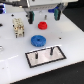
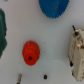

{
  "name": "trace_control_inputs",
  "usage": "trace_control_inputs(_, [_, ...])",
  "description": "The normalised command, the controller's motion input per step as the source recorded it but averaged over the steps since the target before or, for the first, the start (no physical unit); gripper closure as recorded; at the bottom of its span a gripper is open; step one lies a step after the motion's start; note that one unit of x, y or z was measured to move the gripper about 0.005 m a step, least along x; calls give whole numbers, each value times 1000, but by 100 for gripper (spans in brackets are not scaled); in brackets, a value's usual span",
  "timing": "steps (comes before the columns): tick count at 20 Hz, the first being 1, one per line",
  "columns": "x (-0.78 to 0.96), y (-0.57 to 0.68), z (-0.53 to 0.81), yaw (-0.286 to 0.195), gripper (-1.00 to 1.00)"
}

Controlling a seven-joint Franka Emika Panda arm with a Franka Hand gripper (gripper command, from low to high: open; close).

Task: Insert the blue gear onto the right peg, followed by the red gear

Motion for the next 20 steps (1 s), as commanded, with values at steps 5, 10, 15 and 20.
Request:
trace_control_inputs(5, [-109,-135,-460,0,-100])
trace_control_inputs(10, [-151,-154,-452,0,-100])
trace_control_inputs(15, [-149,-146,-435,0,-100])
trace_control_inputs(20, [-172,-72,-389,0,-100])
